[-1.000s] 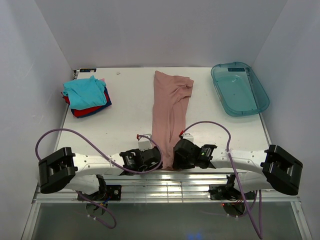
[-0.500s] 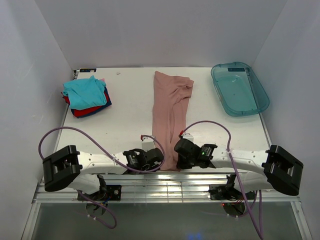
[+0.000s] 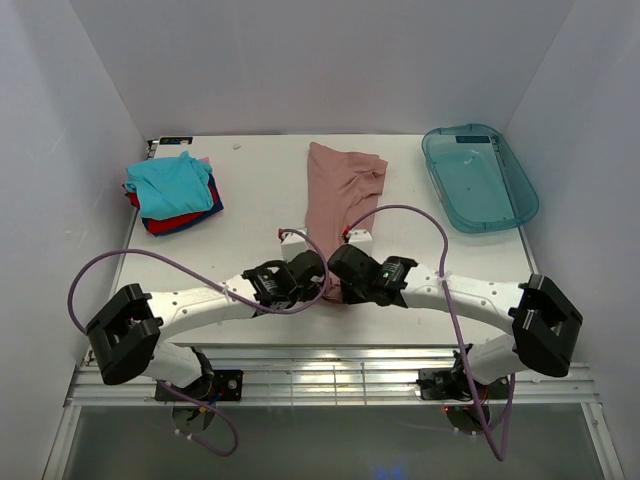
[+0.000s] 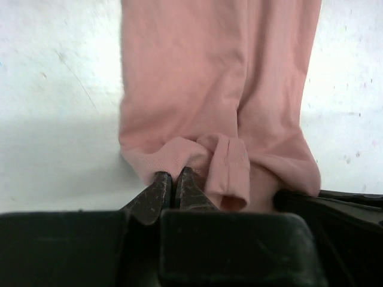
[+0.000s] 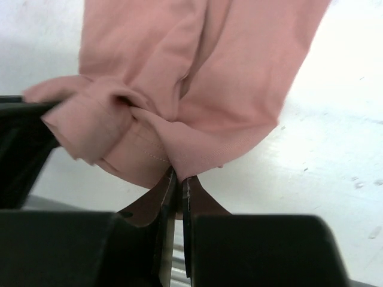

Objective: Fold and stack the t-shirts
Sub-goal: Fold the tshirt

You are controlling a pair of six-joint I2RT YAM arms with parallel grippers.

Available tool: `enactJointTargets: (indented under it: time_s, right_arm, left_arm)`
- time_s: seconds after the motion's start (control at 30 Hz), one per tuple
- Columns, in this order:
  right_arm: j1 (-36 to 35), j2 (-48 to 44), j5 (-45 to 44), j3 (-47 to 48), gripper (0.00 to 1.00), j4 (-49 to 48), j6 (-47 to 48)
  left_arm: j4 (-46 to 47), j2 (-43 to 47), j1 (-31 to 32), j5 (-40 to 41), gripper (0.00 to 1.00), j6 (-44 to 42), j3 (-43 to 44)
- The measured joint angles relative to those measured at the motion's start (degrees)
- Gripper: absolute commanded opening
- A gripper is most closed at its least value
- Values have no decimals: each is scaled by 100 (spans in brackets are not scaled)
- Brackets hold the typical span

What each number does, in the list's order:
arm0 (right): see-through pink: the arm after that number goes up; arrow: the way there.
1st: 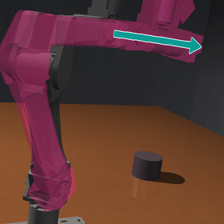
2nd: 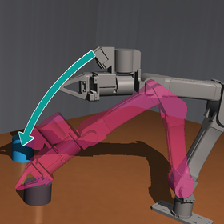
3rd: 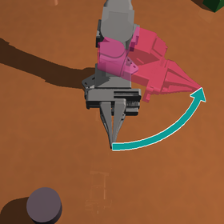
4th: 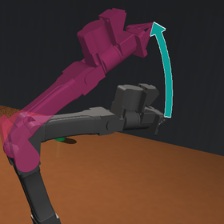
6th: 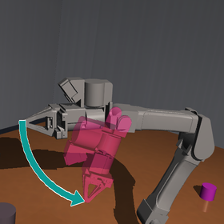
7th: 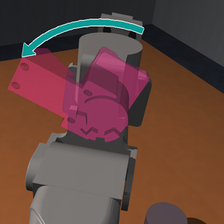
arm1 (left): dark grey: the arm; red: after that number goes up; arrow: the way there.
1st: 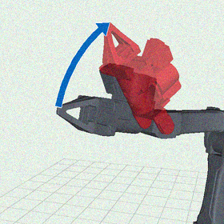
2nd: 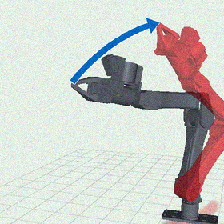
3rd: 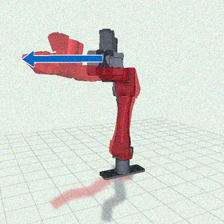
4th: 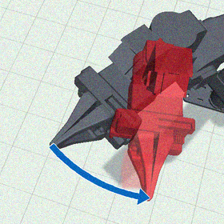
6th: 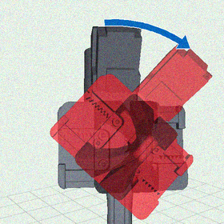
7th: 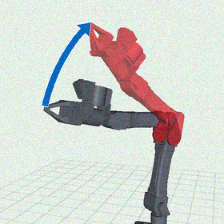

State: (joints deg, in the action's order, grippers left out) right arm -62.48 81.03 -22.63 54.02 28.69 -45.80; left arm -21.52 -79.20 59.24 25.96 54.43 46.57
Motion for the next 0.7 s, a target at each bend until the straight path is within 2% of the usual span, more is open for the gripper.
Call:
enactJointTargets:
  time_s: [0.23,0.47,0.7]
  right_arm:
    - [708,505,-291,514,8,96,527]
    - [1526,1154,-313,1222,8,33,1165]
    - [2127,2013,-223,2197,8,-39,1698]
  left_arm:
    - [673,-369,-898,-345,0,-765,337]
    - [1228,-1567,-1567,-914,0,-1379,1311]
    - [1381,-2474,-2179,-1453,0,-1829,2323]
